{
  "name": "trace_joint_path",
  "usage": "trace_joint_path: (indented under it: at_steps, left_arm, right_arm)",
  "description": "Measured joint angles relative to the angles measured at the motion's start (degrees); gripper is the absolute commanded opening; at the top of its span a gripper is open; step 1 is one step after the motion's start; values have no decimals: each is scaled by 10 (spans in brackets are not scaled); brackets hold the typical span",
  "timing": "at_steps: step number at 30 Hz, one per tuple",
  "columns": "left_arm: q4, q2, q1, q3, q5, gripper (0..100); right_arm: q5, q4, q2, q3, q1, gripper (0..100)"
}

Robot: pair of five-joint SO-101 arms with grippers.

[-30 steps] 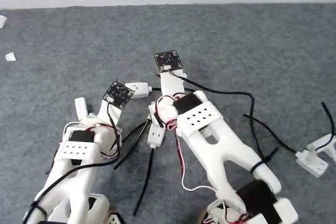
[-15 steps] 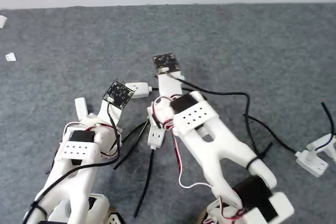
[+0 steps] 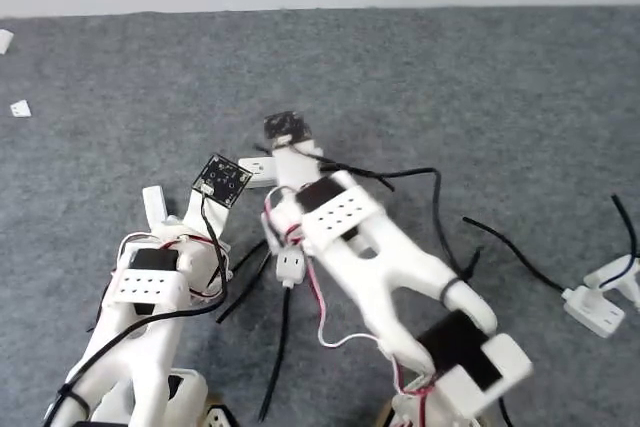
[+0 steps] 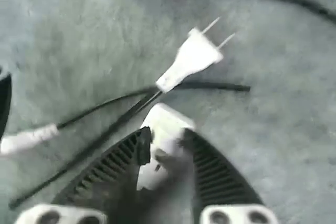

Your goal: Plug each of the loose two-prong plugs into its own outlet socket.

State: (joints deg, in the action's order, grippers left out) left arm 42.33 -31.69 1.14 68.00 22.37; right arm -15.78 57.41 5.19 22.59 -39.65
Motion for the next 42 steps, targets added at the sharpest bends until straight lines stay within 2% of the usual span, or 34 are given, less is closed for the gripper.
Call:
trace_joint_path:
  at_steps: [5, 11, 15, 20, 22, 28, 35, 39, 42]
  left_arm:
    - [0, 0, 7, 0, 0, 13]
    - [-11, 1, 84, -18, -7, 13]
    - [-11, 5, 114, -47, -54, 13]
    - [-11, 6, 141, -60, -74, 13]
    - [-11, 6, 141, -60, -75, 13]
    - [-21, 6, 141, -60, -76, 13]
    - [-21, 6, 141, -60, -77, 13]
    - [-21, 6, 141, -60, -78, 13]
    - [-21, 6, 141, -60, -78, 13]
  right_arm:
    - [-16, 2, 4, 10, -21, 281]
    - [-27, 2, 5, 11, -62, 281]
    - [-27, -4, 9, 11, -98, 270]
    - [-27, -12, 11, 11, -104, 71]
    - [-27, -12, 24, 11, -98, 20]
    - [5, 11, 64, -33, -53, 44]
    - [10, 96, 155, -157, -53, 247]
    - [10, 112, 201, -198, -63, 243]
    - [10, 114, 207, -208, -77, 205]
